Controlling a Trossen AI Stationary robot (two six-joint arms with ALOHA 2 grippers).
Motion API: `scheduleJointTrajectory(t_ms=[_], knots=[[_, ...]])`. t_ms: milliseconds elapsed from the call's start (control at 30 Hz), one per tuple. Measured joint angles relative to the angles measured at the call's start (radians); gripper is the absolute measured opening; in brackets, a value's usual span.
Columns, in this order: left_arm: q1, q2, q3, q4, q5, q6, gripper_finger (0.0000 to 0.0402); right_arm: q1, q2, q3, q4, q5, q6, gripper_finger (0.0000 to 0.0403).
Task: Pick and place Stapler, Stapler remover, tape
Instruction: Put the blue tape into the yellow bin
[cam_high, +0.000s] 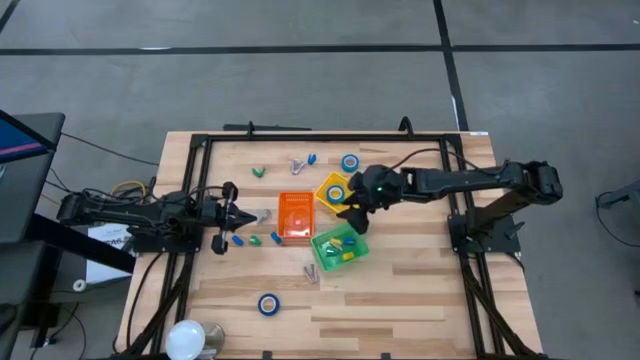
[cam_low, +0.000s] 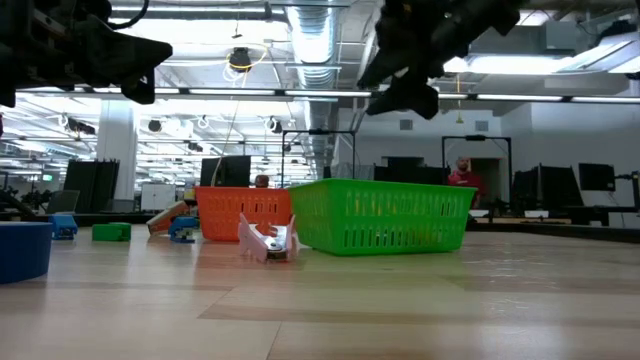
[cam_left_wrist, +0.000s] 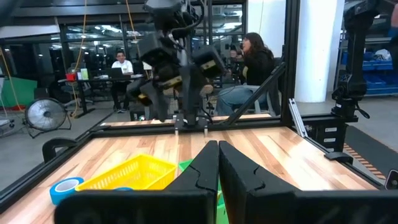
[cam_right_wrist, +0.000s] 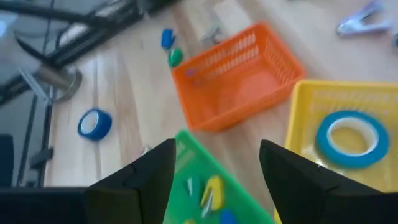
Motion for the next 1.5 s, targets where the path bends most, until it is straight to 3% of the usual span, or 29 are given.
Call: scheduleJointTrajectory(t_ms=[300, 500, 900, 1333, 1500], knots=[[0.000, 0.009, 0.000, 0.002, 0.000, 0.000, 0.0004, 0.003, -0.134, -0.228, 0.229, 0.051, -0.108, 0.0204], [0.000, 0.009, 0.000, 0.003, 0.000, 0.000, 0.0004, 0.031, -0.240, -0.364, 0.284, 0.134, -0.282, 0.0181], [0.000, 0.009, 0.000, 0.004, 0.000, 0.000, 0.0004, 0.070, -0.450, -0.661, 0.363, 0.133, -0.460, 0.0109], [0.000, 0.009, 0.000, 0.011, 0.000, 0.000, 0.0004, 0.085, -0.719, -0.893, 0.408, 0.158, -0.470, 0.0009], [0.000, 0.009, 0.000, 0.017, 0.000, 0.000, 0.0004, 0.085, -0.816, -0.939, 0.426, 0.155, -0.470, 0.0006]])
